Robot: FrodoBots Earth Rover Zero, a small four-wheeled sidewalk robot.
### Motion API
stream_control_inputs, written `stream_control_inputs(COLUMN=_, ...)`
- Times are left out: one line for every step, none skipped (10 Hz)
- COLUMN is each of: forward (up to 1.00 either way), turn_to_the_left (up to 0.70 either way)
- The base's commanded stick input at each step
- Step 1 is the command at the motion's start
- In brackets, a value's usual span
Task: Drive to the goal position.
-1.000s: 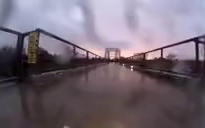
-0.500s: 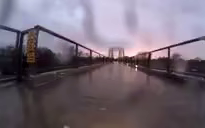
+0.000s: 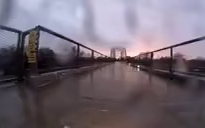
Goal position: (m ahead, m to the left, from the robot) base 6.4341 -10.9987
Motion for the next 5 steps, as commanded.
stream_control_inputs(forward=0.00, turn_to_the_left=0.70)
stream_control_inputs(forward=0.00, turn_to_the_left=0.70)
stream_control_inputs(forward=0.00, turn_to_the_left=0.70)
stream_control_inputs(forward=0.00, turn_to_the_left=0.70)
stream_control_inputs(forward=0.00, turn_to_the_left=0.70)
